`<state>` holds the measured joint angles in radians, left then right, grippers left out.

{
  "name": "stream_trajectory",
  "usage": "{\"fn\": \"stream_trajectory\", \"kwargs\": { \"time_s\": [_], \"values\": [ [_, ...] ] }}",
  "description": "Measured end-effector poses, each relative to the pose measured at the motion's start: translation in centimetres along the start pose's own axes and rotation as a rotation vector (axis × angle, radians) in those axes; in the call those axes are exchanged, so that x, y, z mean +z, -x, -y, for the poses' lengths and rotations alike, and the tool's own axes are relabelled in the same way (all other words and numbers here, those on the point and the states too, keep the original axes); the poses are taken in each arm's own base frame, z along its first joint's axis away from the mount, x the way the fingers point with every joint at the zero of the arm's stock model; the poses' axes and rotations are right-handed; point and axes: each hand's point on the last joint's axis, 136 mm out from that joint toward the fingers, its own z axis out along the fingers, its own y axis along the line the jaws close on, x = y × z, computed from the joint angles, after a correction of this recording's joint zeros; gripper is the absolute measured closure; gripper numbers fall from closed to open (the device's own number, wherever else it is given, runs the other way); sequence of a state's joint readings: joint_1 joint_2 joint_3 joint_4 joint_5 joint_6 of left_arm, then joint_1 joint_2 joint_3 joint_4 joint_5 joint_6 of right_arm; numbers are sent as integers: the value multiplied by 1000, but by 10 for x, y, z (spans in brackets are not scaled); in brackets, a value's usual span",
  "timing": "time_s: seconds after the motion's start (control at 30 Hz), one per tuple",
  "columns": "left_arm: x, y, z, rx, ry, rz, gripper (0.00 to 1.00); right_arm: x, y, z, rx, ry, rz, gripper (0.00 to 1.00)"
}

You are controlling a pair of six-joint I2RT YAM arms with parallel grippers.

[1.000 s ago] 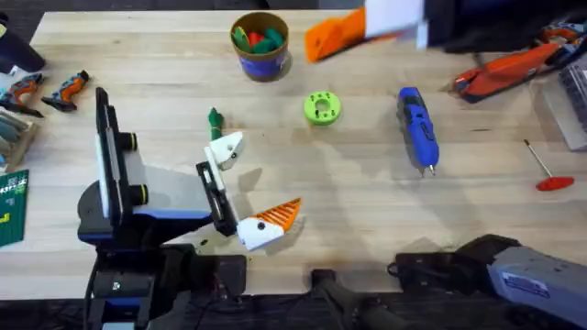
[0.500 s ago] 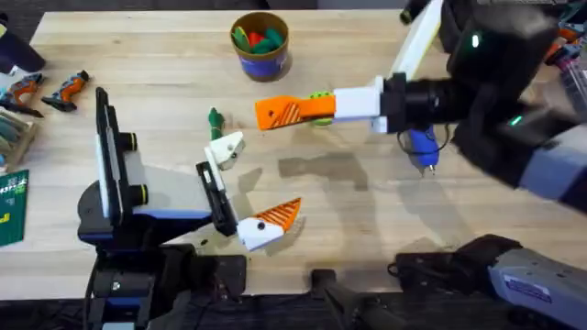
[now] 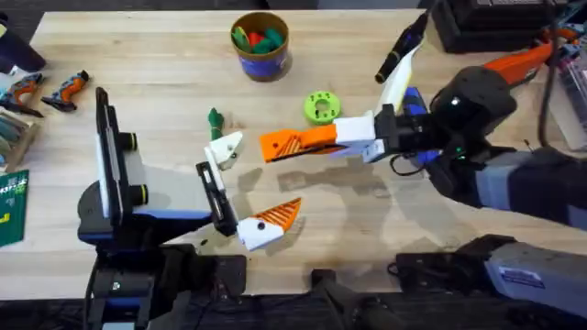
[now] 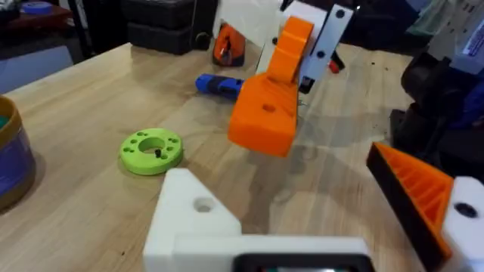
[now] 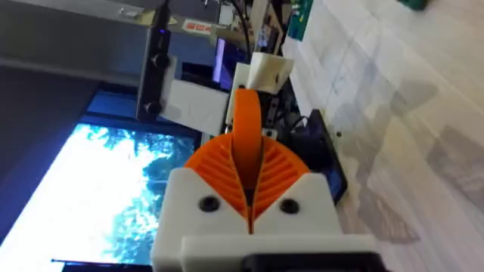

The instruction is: Pick up the gripper from the table and insert it into the empty holder that is missing its gripper. Then pick up a screw, insert it into the mounting hole, and use the screwdriver to tighten it. Finally, clean up the table by picking up the vegetable and placing it into the bucket.

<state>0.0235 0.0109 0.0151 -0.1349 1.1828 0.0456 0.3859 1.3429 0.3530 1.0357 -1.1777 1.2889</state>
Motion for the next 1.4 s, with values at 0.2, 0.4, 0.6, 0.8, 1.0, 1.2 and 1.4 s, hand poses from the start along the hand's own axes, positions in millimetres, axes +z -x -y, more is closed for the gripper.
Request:
{"fn": "stream_trajectory", "kwargs": {
  "time_s": [0.2,0.4,0.6,0.8,1.0,1.2,1.4],
  "values": [
    [0,0,0,0,0,0,15,3,-3,16,76,-4,-34,991],
    [0,0,0,0,0,0,16,4,-7,26,124,-12,-57,991],
    [0,0,0,0,0,0,15,9,-12,23,119,-3,-87,991],
    [0,0,0,0,0,0,14,15,-6,22,140,0,-100,991],
    [0,0,0,0,0,0,15,29,-9,28,168,-1,-149,991],
    [0,0,0,0,0,0,15,38,-5,23,147,10,-166,991],
    [0,0,0,0,0,0,15,40,-2,30,165,3,-168,991]
  ]
}}
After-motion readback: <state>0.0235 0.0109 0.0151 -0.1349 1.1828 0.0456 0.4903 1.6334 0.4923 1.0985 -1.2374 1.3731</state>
